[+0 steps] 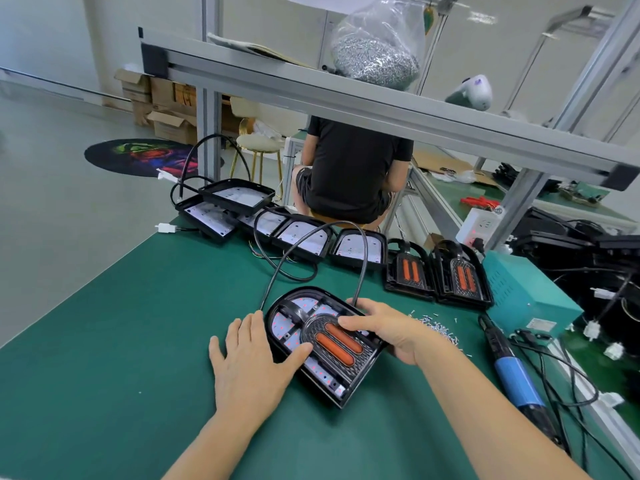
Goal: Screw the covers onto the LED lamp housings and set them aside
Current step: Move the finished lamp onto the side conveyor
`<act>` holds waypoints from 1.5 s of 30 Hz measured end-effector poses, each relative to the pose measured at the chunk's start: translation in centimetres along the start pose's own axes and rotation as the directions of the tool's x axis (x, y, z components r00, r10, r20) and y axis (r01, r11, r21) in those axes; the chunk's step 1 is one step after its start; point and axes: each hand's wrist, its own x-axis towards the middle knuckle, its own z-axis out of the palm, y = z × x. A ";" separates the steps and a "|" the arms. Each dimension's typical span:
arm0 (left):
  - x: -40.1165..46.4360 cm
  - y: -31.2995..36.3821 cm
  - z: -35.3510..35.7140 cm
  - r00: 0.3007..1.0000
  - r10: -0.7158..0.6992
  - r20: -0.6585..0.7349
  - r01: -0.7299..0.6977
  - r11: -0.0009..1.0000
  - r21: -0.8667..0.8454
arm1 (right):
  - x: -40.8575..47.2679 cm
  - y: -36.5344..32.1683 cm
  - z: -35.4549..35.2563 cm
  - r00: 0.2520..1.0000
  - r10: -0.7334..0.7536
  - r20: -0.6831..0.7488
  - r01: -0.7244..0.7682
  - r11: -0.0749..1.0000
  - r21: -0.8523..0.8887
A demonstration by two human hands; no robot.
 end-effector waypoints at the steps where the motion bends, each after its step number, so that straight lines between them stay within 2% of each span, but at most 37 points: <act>1: 0.0 0.0 0.0 1.000 0.001 0.003 -0.001 1.000 -0.013 | -0.1 0.0 -0.1 1.000 -0.009 0.015 0.009 1.000 0.008; 3: 0.2 0.0 -0.2 1.000 -0.018 -0.002 0.018 0.995 -0.097 | -0.3 0.3 0.0 0.999 -0.039 0.032 0.039 0.999 0.030; 6: 1.2 0.1 -0.9 0.995 -0.094 -0.036 0.076 0.934 -0.349 | -0.4 1.2 0.3 0.998 -0.068 0.000 0.068 0.997 0.048; 10: 3.6 0.1 -1.6 0.989 -0.130 0.070 0.146 0.787 -0.600 | -0.9 2.2 0.3 0.992 -0.116 -0.044 0.120 0.987 0.103; 12: 5.0 0.3 -1.7 0.986 -0.134 0.096 0.164 0.756 -0.634 | -1.0 2.7 0.4 0.988 -0.143 -0.059 0.151 0.974 0.170; 14: 6.2 0.3 -1.5 0.985 -0.115 0.126 0.166 0.827 -0.538 | -1.1 3.2 0.7 0.983 -0.161 -0.082 0.177 0.950 0.258; 16: 7.2 0.4 -1.0 0.988 -0.083 0.127 0.117 0.951 -0.285 | -1.1 3.5 0.9 0.979 -0.175 -0.104 0.198 0.931 0.305; 17: 7.5 0.6 -0.9 0.991 -0.068 0.118 0.087 0.983 -0.160 | -1.2 3.5 1.0 0.978 -0.179 -0.110 0.205 0.925 0.319; 19: 7.8 1.2 -1.0 0.991 -0.046 0.122 0.046 0.999 0.008 | -1.3 3.5 1.1 0.976 -0.183 -0.120 0.213 0.914 0.344; 21: 8.1 1.9 -1.3 0.989 -0.041 0.140 0.027 0.995 0.097 | -1.4 3.5 1.3 0.973 -0.189 -0.130 0.225 0.899 0.376; 25: 8.1 2.6 -1.7 0.988 -0.033 0.151 0.015 0.993 0.119 | -1.5 3.9 1.6 0.962 -0.208 -0.178 0.264 0.877 0.401; 27: 7.8 1.9 -1.2 0.995 -0.012 0.096 0.012 1.000 0.000 | -1.4 4.1 1.8 0.950 -0.224 -0.217 0.298 0.858 0.418; 28: 7.5 1.6 -0.9 0.997 -0.009 0.080 0.019 0.992 -0.125 | -1.4 4.2 1.9 0.942 -0.229 -0.245 0.316 0.849 0.423; 30: 6.9 1.3 -0.3 0.995 0.027 0.100 0.019 0.899 -0.438 | -1.3 4.3 2.3 0.917 -0.237 -0.321 0.361 0.837 0.411; 32: 6.1 1.6 -0.1 0.993 0.026 0.113 0.059 0.729 -0.682 | -1.3 4.5 2.8 0.880 -0.239 -0.410 0.402 0.835 0.377; 34: 5.1 2.2 -0.3 0.987 -0.045 0.155 0.155 0.527 -0.836 | -1.3 4.7 3.4 0.840 -0.231 -0.491 0.436 0.826 0.357; 36: 4.3 2.8 -0.5 0.976 -0.078 0.206 0.219 0.403 -0.889 | -1.4 4.6 4.2 0.804 -0.211 -0.555 0.464 0.806 0.366; 38: 3.4 3.7 -1.1 0.967 -0.045 0.251 0.250 0.366 -0.896 | -1.6 4.4 4.9 0.764 -0.187 -0.618 0.496 0.783 0.376; 40: 2.5 4.5 -1.7 0.958 0.049 0.281 0.249 0.334 -0.909 | -2.0 3.9 5.3 0.717 -0.176 -0.674 0.531 0.765 0.365; 45: 1.9 5.7 -2.1 0.911 0.204 0.358 0.303 0.257 -0.918 | -3.6 2.1 5.5 0.625 -0.221 -0.748 0.612 0.733 0.295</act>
